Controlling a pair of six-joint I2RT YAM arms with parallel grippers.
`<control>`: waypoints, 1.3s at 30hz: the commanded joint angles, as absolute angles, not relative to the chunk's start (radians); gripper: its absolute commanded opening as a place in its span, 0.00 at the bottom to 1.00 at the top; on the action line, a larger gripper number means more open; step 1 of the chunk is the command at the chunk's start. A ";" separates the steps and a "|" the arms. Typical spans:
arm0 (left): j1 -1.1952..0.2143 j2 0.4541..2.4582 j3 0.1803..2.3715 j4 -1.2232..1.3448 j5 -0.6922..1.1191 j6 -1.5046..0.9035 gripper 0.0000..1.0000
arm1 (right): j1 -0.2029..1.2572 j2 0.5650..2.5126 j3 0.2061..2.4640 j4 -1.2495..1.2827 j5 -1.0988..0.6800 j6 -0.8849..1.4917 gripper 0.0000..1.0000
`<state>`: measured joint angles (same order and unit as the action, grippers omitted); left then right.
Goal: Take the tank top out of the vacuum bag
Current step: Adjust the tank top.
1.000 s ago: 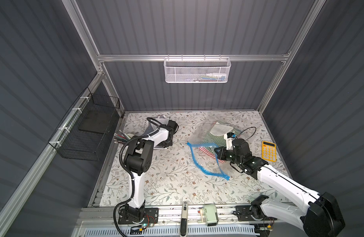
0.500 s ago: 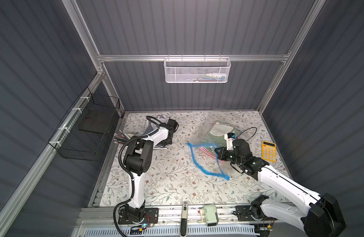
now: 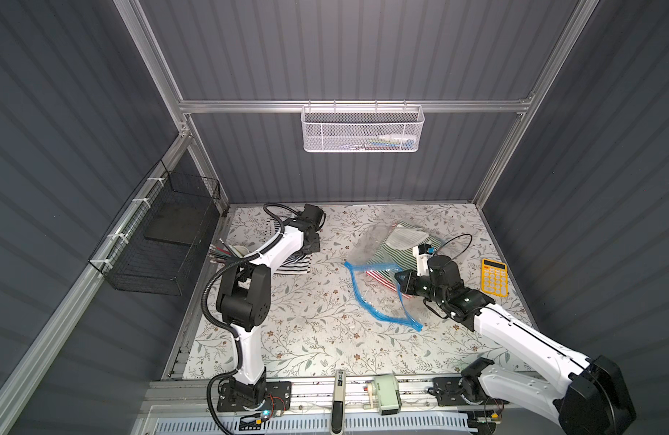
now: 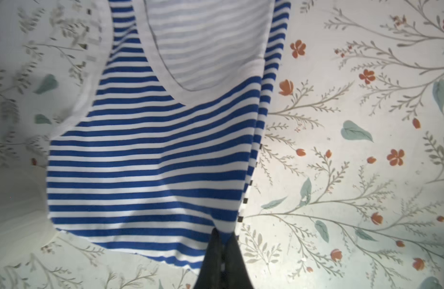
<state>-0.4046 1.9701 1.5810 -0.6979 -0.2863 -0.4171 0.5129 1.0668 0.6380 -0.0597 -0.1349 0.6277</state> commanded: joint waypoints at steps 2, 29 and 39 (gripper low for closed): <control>-0.407 1.979 1.554 -0.672 -0.158 -0.393 0.16 | 0.510 1.048 0.621 -0.066 -0.135 0.635 0.00; -0.371 1.443 1.024 -0.378 -0.097 -0.440 1.00 | 0.510 0.993 0.650 -0.162 -0.117 0.618 0.00; -0.671 1.140 0.832 -0.209 -0.095 -0.713 1.00 | 0.512 1.001 0.705 -0.190 -0.112 0.588 0.00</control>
